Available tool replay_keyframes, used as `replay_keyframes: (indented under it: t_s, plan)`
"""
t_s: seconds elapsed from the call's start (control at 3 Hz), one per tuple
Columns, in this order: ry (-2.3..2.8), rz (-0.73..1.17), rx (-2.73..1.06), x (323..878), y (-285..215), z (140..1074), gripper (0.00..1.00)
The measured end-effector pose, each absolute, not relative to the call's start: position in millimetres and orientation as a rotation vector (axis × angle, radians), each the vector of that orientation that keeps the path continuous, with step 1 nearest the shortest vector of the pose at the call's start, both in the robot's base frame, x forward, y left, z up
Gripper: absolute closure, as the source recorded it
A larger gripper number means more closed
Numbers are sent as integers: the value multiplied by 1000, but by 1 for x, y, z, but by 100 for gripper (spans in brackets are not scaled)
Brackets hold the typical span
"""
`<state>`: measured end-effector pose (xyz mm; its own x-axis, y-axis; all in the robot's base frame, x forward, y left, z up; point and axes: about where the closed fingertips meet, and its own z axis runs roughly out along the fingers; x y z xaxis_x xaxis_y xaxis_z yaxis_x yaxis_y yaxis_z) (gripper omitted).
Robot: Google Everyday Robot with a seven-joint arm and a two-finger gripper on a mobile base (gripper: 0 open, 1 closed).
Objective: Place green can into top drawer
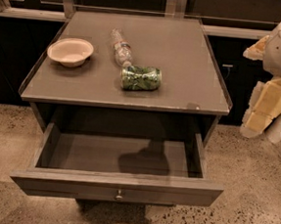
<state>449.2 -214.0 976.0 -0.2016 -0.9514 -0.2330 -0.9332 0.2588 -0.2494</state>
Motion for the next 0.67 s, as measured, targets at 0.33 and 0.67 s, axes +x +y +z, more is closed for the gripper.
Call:
replay_keyframes:
  t_s: [0.33,0.67]
  plan:
    - [2062,17,-1783,499,-185,967,0]
    - [1957,129,-1831,562,-147,942,0]
